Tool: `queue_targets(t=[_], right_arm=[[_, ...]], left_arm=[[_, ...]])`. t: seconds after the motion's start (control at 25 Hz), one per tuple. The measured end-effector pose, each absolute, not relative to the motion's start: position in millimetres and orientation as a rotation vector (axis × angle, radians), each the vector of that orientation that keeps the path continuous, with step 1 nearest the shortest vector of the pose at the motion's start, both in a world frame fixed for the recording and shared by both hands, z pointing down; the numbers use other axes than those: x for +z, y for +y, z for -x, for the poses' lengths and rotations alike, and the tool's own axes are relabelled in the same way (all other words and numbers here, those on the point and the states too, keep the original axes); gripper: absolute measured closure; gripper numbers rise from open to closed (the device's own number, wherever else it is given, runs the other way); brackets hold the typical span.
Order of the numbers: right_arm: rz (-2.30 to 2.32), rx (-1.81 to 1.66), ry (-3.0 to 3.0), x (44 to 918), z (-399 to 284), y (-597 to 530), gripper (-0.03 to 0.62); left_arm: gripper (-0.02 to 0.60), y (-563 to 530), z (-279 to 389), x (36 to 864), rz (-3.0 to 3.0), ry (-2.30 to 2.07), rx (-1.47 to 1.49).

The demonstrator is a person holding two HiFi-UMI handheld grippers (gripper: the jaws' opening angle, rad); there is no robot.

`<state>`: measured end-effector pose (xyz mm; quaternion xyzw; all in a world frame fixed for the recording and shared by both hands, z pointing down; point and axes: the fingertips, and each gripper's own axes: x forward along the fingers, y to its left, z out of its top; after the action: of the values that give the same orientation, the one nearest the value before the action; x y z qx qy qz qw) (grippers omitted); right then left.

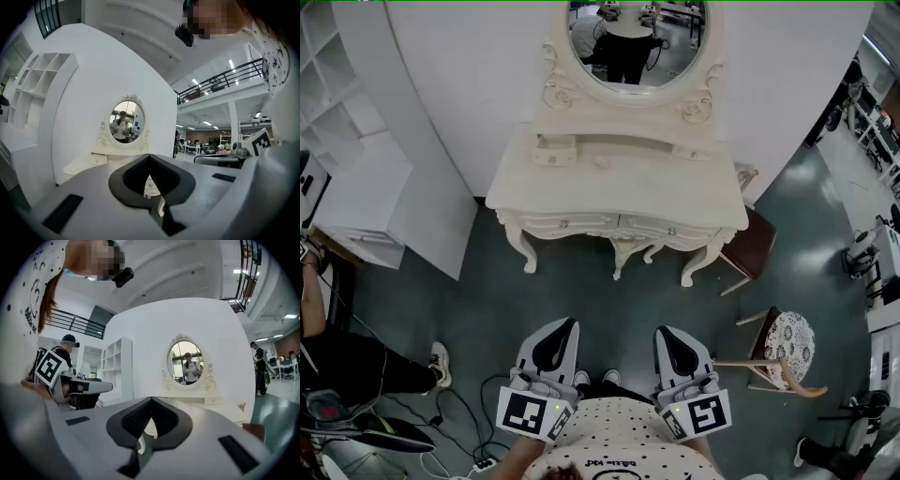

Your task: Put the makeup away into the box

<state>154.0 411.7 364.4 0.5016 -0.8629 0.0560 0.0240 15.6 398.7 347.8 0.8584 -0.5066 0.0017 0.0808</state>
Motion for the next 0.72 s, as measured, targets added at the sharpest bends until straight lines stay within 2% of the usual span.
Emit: queue_targets(t=[0.72], right_arm=[[-1.552,0.176,-2.660,365.5,-157.7,408.8,0.588]], left_arm=[[0.577,395.4,-16.0,347.0,-2.558,-1.524,0.012]])
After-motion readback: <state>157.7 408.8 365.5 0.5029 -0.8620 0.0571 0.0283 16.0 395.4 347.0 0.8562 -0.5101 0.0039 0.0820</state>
